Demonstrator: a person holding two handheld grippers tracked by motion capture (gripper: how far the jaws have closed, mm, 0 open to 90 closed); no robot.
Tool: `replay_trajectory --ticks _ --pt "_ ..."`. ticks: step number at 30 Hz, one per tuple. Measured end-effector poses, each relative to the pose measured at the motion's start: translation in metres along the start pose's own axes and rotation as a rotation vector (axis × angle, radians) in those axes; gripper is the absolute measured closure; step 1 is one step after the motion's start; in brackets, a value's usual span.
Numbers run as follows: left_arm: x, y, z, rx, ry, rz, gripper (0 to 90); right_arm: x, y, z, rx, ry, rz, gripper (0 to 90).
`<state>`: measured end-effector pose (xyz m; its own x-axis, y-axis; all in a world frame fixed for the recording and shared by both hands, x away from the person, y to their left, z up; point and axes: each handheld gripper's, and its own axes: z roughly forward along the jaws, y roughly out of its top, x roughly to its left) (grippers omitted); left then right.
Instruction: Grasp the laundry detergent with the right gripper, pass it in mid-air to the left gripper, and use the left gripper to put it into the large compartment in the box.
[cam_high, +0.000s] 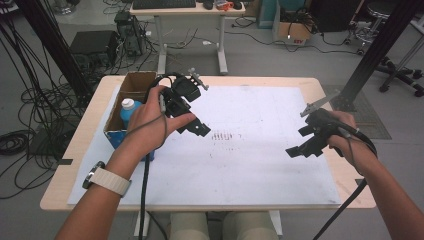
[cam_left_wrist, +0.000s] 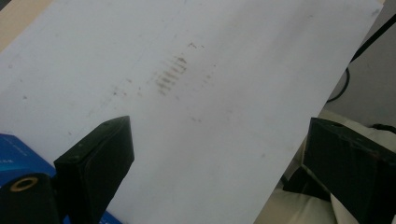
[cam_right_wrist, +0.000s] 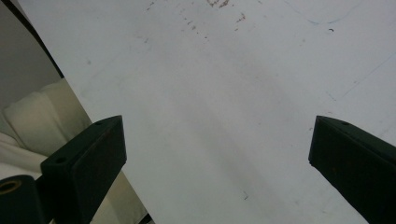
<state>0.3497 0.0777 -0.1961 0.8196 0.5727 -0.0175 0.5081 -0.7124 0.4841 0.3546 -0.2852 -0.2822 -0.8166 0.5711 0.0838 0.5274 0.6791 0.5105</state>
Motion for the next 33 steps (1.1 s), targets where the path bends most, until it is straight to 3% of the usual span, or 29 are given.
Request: replay_trajectory --ticks 17,33 --pt "-0.0079 0.0003 0.0063 -0.012 -0.001 0.011 9.2 0.0022 -0.0006 0.0009 -0.008 0.005 -0.003 3.9" --pt "-0.0053 0.0025 0.0083 -0.012 -0.003 0.004 9.4 -0.0002 -0.0003 0.002 -0.002 0.007 0.006 3.9"
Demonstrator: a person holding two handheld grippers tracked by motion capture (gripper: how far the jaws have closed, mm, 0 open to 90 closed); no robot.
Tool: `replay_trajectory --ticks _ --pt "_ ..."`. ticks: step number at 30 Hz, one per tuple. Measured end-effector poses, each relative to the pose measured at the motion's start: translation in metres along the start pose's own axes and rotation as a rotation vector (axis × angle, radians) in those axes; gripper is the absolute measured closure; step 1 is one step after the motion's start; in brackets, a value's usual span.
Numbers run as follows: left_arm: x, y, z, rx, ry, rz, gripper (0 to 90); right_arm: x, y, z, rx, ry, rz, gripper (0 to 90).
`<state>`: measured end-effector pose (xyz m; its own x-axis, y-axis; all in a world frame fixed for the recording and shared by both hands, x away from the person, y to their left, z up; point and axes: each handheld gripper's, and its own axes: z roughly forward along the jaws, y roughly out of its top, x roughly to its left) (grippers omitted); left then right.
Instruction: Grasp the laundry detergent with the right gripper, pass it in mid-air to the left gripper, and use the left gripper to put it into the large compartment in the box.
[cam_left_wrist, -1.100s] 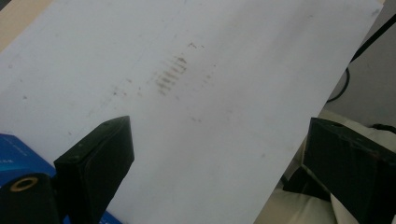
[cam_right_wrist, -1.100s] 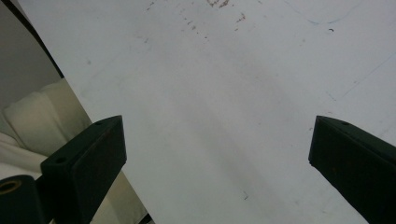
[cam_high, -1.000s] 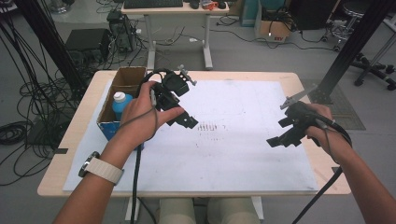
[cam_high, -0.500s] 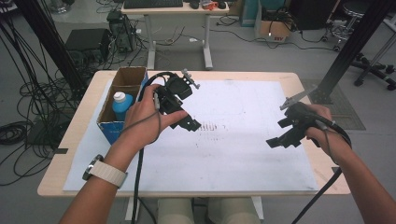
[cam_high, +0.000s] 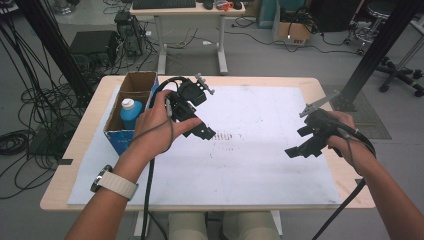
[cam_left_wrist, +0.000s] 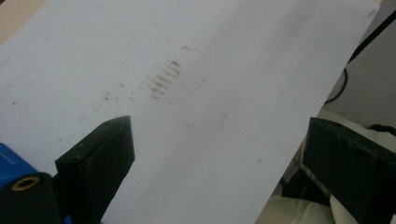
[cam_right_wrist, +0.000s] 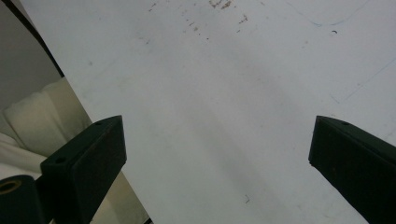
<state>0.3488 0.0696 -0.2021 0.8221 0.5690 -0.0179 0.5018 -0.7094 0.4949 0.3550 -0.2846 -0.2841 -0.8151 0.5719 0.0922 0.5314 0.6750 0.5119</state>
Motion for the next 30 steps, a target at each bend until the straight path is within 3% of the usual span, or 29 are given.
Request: replay_trajectory --ticks 30 --pt "0.0003 0.0009 -0.0013 -0.014 0.003 0.004 9.5 -0.0014 -0.0016 0.0019 -0.007 0.008 -0.007 3.9"
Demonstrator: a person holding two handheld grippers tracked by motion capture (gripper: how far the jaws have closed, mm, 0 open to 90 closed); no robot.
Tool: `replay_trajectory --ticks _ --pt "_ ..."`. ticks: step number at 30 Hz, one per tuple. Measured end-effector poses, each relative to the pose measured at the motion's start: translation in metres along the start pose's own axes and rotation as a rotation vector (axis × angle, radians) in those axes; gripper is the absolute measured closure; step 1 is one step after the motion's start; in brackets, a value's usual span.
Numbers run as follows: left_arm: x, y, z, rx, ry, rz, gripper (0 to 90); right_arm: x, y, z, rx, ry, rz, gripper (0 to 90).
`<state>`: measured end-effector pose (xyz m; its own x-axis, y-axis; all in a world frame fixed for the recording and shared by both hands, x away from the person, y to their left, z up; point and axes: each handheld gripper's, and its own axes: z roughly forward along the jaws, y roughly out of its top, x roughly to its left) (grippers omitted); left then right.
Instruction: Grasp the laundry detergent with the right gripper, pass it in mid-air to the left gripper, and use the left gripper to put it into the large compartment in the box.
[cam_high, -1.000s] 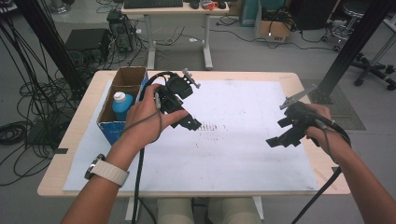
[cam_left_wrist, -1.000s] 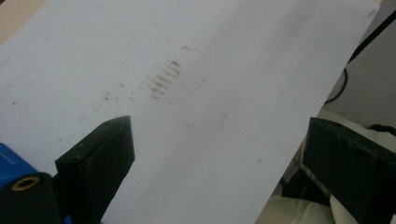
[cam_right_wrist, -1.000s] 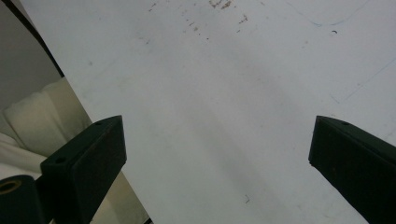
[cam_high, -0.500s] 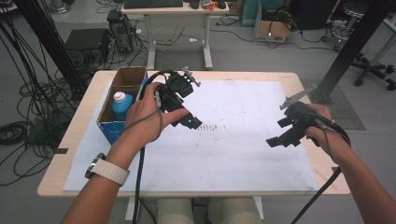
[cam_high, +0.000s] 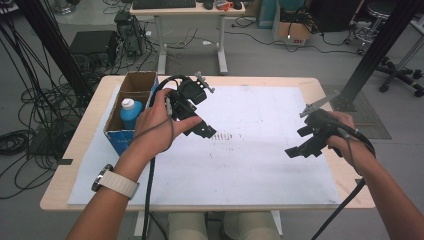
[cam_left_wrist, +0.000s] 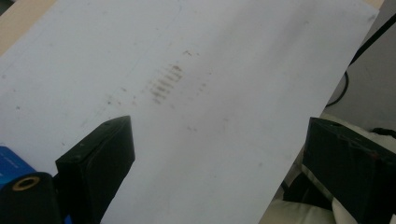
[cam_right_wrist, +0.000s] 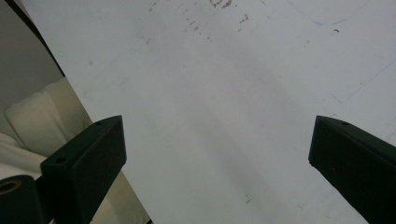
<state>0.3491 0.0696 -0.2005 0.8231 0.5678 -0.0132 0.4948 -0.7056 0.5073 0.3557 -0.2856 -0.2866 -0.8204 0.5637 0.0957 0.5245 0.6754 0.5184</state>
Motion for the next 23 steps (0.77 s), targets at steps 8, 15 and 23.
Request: replay_trajectory --ticks 8,15,23 --pt "0.0006 -0.0018 -0.0007 -0.001 0.004 -0.004 9.5 0.0002 0.0003 -0.0013 0.002 -0.003 0.007 3.9" --pt "0.0015 -0.004 0.0004 0.0 0.002 -0.009 9.5 0.0004 0.0003 0.0001 0.003 -0.001 0.004 3.9" --pt "0.0011 -0.0036 -0.0005 -0.01 0.002 -0.01 9.5 -0.0005 -0.0003 -0.0012 0.001 0.0 -0.005 3.9"
